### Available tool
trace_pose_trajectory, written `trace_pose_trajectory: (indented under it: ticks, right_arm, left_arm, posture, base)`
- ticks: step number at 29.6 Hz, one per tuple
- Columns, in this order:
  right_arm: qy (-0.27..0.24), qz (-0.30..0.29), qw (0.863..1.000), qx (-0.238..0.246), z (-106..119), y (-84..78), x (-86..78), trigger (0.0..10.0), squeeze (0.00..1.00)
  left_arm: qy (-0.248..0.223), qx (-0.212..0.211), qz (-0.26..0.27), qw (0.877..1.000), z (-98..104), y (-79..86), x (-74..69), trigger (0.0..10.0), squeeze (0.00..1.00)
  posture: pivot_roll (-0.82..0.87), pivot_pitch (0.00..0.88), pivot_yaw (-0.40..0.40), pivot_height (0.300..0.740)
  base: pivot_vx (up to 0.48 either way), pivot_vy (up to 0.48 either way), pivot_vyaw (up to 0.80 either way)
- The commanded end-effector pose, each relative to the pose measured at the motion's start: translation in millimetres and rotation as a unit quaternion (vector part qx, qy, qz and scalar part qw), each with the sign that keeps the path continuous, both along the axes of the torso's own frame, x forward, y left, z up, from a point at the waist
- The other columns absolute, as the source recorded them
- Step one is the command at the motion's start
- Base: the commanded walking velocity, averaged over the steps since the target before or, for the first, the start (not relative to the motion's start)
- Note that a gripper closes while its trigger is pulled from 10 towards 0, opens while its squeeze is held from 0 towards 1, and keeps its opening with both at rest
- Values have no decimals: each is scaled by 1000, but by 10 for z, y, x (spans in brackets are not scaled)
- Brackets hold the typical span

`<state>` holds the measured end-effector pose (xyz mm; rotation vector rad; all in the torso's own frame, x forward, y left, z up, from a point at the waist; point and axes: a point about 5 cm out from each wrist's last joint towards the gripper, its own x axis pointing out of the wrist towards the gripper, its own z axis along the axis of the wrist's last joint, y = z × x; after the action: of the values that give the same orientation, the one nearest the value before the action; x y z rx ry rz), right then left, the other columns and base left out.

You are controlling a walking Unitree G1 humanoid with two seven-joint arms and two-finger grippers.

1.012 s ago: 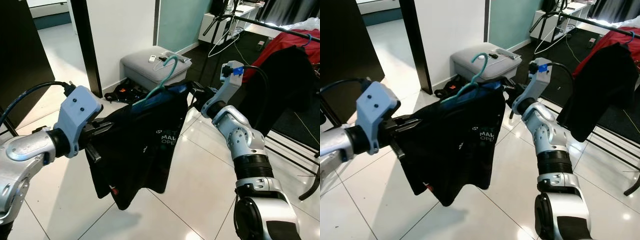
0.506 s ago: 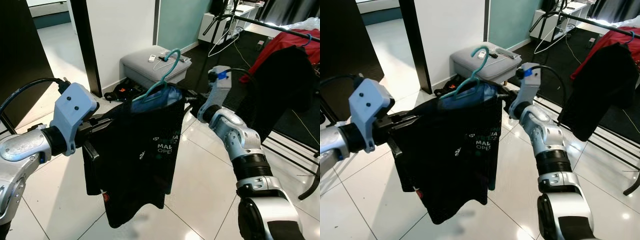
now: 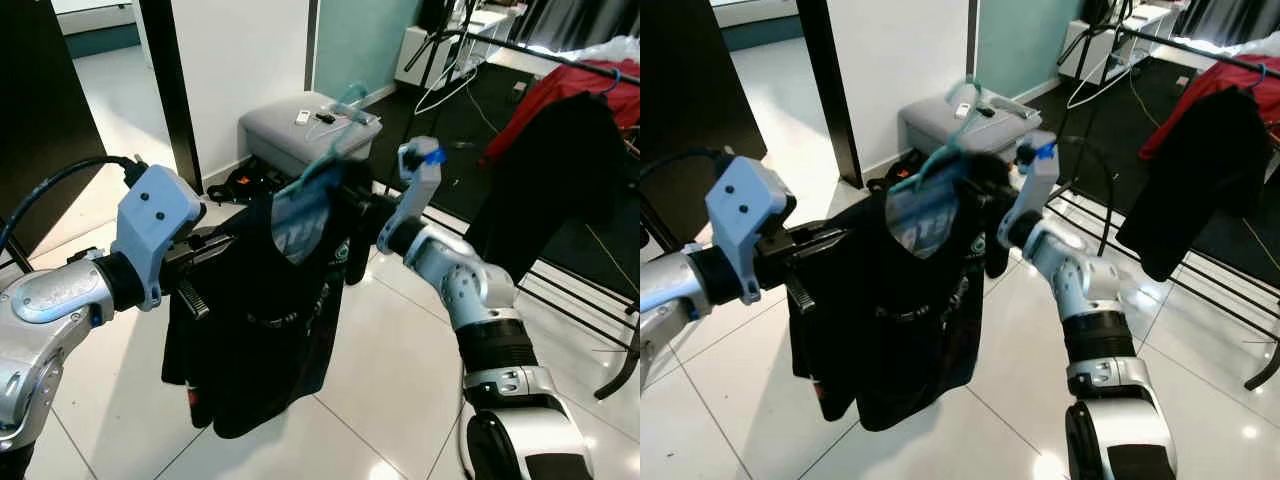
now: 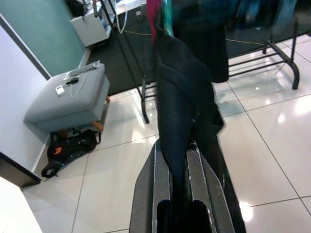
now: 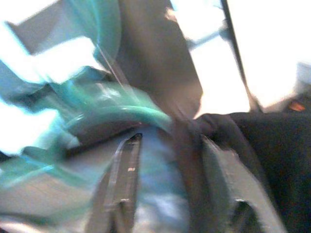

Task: Hang hanger

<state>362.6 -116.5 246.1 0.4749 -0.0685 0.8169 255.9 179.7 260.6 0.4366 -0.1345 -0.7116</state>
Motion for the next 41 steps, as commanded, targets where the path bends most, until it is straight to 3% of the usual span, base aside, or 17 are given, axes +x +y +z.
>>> trace_pose_trajectory:
  ticks: [1, 4, 8, 9, 10, 12, 14, 17, 19, 21, 27, 28, 29, 30, 32, 33, 41]
  right_arm:
    - [-62, 69, 996, 11, 235, -57, -131, 10000, 1000]
    - [-118, 163, 979, -43, 315, -208, -354, 10000, 1000]
    - [-131, 200, 969, -69, 319, -292, -449, 10000, 1000]
    - [-137, 217, 962, -93, 324, -457, -518, 10000, 1000]
    - [-137, 217, 962, -93, 324, -457, -518, 10000, 1000]
    - [-138, 207, 959, -133, 350, -748, -565, 10000, 1000]
    - [-138, 207, 959, -133, 350, -748, -565, 10000, 1000]
    - [-133, 165, 962, -173, 391, -1006, -552, 10000, 1000]
    - [-133, 165, 962, -173, 391, -1006, -552, 10000, 1000]
    - [-132, 93, 965, -206, 456, -1263, -493, 10000, 1000]
    - [-131, 121, 964, -199, 468, -1250, -537, 10000, 1000]
    - [-122, 158, 959, -199, 415, -1182, -571, 10000, 694]
    - [-122, 158, 959, -199, 415, -1182, -571, 10000, 694]
    - [-117, 187, 954, -202, 372, -1129, -598, 10000, 447]
    - [-117, 187, 954, -202, 372, -1129, -598, 10000, 447]
    - [-114, 216, 949, -198, 354, -1087, -622, 10000, 0]
    - [-99, 296, 919, -241, 307, -988, -633, 10000, 0]
  left_arm:
    - [3, -7, -12, 1000, -29, -41, -1, 10000, 0]
    - [6, -2, -11, 1000, -39, -16, 4, 10000, 0]
    - [6, 1, -10, 1000, -38, -2, 6, 10000, 0]
    - [8, 5, -10, 1000, -37, 25, 8, 10000, 0]
    - [8, 5, -10, 1000, -37, 25, 8, 10000, 0]
    - [12, 17, -12, 1000, -37, 92, 3, 10000, 0]
    - [12, 17, -12, 1000, -37, 92, 3, 10000, 0]
    - [13, 26, -20, 999, -5, 150, -1, 10000, 0]
    - [13, 26, -20, 999, -5, 150, -1, 10000, 0]
    - [9, 30, -41, 999, 63, 171, -15, 10000, 0]
    - [21, 16, -131, 991, 113, 38, -128, 10000, 0]
    - [29, 12, -166, 986, 109, -21, -175, 10000, 0]
    - [29, 12, -166, 986, 109, -21, -175, 10000, 0]
    - [35, 11, -193, 981, 102, -68, -210, 10000, 0]
    - [35, 11, -193, 981, 102, -68, -210, 10000, 0]
    - [40, 12, -218, 975, 92, -109, -241, 10000, 0]
    - [39, 17, -276, 960, 118, -195, -276, 10000, 0]
  posture:
    - [20, 37, -103, 740]
    - [17, 35, -104, 740]
    - [17, 35, -104, 740]
    - [15, 39, -107, 740]
    - [15, 39, -107, 740]
    - [3, 45, -104, 740]
    - [3, 45, -104, 740]
    - [-1, 47, -99, 740]
    - [-1, 47, -99, 740]
    - [1, 48, -96, 740]
    - [-1, 49, -96, 740]
    - [-2, 50, -97, 740]
    - [-2, 50, -97, 740]
    - [2, 50, -102, 740]
    - [2, 50, -102, 740]
    - [2, 50, -102, 740]
    - [-8, 48, -103, 740]
  base:
    - [0, 0, 0]
    - [0, 0, 0]
    - [0, 0, 0]
    - [0, 0, 0]
    - [0, 0, 0]
    - [0, 0, 0]
    - [0, 0, 0]
    - [0, 0, 0]
    - [0, 0, 0]
    - [0, 0, 0]
    - [0, 0, 0]
    - [0, 0, 0]
    - [0, 0, 0]
    - [0, 0, 0]
    - [0, 0, 0]
    - [0, 0, 0]
    - [0, 0, 0]
